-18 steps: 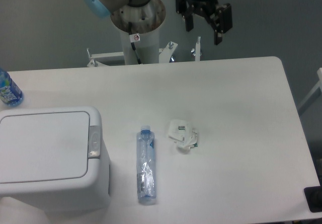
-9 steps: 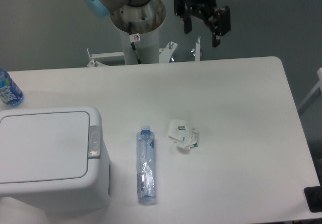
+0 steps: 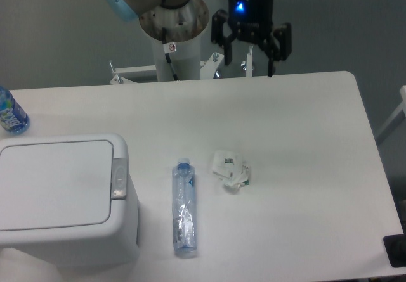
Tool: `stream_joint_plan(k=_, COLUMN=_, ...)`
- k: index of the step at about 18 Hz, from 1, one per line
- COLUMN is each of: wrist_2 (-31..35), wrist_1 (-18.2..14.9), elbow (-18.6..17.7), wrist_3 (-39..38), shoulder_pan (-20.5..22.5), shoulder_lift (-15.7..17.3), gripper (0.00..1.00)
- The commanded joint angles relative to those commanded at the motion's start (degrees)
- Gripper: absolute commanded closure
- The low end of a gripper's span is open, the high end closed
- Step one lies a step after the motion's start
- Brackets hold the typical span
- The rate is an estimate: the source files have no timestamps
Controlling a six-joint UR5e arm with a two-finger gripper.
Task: Open the trash can
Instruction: 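Move the gripper over the trash can's lid tab beside the bottle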
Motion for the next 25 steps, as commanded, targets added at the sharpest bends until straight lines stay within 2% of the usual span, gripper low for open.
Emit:
stream_joint_plan(k=4, wrist_2=-0.17, wrist_1=11.06, elbow=1.49, wrist_3=-16.62, shoulder_pan=-5.89, shoulder_lift=-5.19, gripper=0.00)
stream_joint_plan(k=6, wrist_2=-0.79, wrist_1=14.33, elbow=3.51, wrist_3=-22.78, shoulder_pan=-7.66, shoulder_lift=-7.30, gripper=0.00)
stream_joint_plan(k=10, wrist_2=-6.75, wrist_1=14.87, elbow=8.69, wrist_3=-32.90, shoulder_pan=-8.19, shoulder_lift=-10.82, gripper=0.00)
stream_joint_plan(k=12, wrist_2=-8.52, wrist_1=15.92, elbow=9.75, wrist_3=-35.63, shoulder_pan=-8.72, shoulder_lift=-12.40, gripper=0.00)
stream_joint_plan(k=15, wrist_2=-8.61, wrist_1=19.61, elbow=9.94, wrist_3=-36.52, shoulder_pan=-10.74, shoulder_lift=-14.42, gripper=0.00)
stream_joint_plan(k=19, wrist_2=-8.61, wrist_1=19.88, elbow=10.02, wrist_3=-36.52, shoulder_pan=-12.32, shoulder_lift=-15.21, gripper=0.00)
stream_joint_plan(k=25, wrist_2=-8.61, wrist_1=19.88, elbow=10.73, wrist_3=-36.00, shoulder_pan=-12.50, shoulder_lift=-16.18, gripper=0.00)
